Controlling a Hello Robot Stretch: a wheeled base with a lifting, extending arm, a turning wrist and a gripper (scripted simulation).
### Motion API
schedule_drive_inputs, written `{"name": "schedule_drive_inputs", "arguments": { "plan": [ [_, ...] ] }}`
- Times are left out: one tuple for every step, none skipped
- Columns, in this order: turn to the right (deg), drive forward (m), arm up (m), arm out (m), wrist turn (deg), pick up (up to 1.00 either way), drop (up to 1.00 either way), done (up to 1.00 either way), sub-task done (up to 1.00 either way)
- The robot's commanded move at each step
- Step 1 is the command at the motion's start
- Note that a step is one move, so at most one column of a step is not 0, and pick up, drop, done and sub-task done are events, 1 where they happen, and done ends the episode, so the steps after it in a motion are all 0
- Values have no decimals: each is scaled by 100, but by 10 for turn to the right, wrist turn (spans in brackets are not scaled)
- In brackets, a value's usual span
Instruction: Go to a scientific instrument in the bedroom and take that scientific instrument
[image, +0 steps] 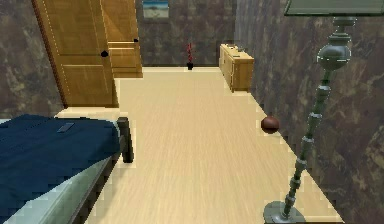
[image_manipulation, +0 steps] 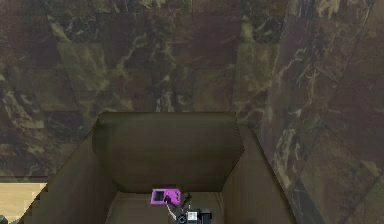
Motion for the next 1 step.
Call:
{"name": "schedule_drive_inputs", "arguments": {
  "plan": [
    [0, 0, 0, 0, 0, 0, 0, 100, 0]
  ]
}}
